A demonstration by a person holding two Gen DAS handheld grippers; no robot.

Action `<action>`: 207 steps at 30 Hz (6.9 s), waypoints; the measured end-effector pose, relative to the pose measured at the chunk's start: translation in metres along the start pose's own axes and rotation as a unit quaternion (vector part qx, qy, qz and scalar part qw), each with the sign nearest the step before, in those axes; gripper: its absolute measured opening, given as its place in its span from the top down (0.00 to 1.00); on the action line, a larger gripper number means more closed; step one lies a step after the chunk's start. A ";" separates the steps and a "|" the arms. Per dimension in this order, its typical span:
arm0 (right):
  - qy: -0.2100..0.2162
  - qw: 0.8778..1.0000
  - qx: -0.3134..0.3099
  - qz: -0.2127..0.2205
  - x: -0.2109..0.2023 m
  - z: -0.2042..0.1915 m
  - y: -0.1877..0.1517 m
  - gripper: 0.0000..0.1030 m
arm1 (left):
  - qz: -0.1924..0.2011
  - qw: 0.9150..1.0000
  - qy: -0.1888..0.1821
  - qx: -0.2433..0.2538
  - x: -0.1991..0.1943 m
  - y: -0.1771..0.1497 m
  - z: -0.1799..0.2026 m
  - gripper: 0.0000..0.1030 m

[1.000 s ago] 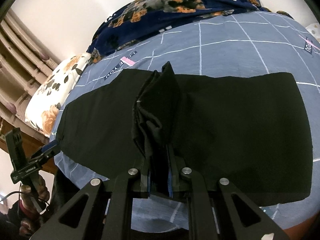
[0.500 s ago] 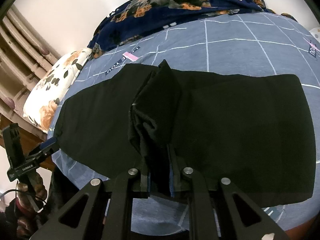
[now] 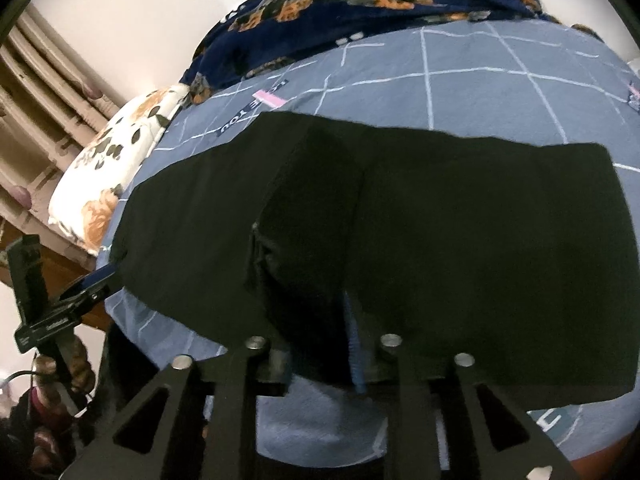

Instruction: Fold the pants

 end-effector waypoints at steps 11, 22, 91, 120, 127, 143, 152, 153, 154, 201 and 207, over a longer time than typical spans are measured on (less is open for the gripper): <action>0.160 0.985 0.066 0.009 -0.025 0.004 0.003 0.49 | 0.001 1.000 0.001 -0.011 -0.005 0.002 -0.005 0.19; 0.148 0.981 0.125 0.022 -0.017 0.025 0.009 0.83 | 0.001 1.000 0.001 -0.012 -0.005 0.005 -0.005 0.19; 0.433 0.848 0.305 0.016 0.031 0.016 0.023 0.45 | -0.066 0.937 -0.342 0.015 0.019 0.112 0.121 0.71; 0.256 0.938 0.233 -0.005 -0.008 0.034 0.041 0.89 | -0.052 0.968 -0.242 -0.050 -0.002 0.048 0.025 0.38; 0.205 0.947 0.242 0.053 -0.075 0.117 0.060 0.89 | -0.063 0.966 -0.249 -0.029 0.013 0.054 0.058 0.29; 0.210 0.916 0.332 0.082 -0.064 0.236 0.014 0.89 | -0.126 0.964 -0.233 0.029 0.065 0.063 0.125 0.29; 0.201 0.907 0.336 0.157 -0.121 0.246 -0.016 0.82 | -0.141 0.963 -0.226 0.047 0.077 0.059 0.138 0.29; 0.210 0.909 0.324 0.157 -0.131 0.238 -0.021 0.82 | -0.142 0.962 -0.228 0.047 0.078 0.058 0.139 0.29; 0.210 0.915 0.311 0.151 -0.138 0.231 -0.024 0.82 | -0.143 0.962 -0.228 0.046 0.078 0.057 0.139 0.29; 0.097 0.938 0.320 0.086 -0.136 0.212 -0.064 0.71 | -0.147 0.963 -0.224 0.031 0.094 0.054 0.130 0.28; 0.079 0.953 0.286 0.063 -0.128 0.219 -0.036 0.55 | -0.149 0.960 -0.235 0.020 0.096 0.056 0.125 0.28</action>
Point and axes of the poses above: each gripper's, at about its wrist camera, not at the fingertips, and x roughly the way its jaws point, z to its right, y to its top, the point moved 2 cm from there along x, roughly the way its jaws point
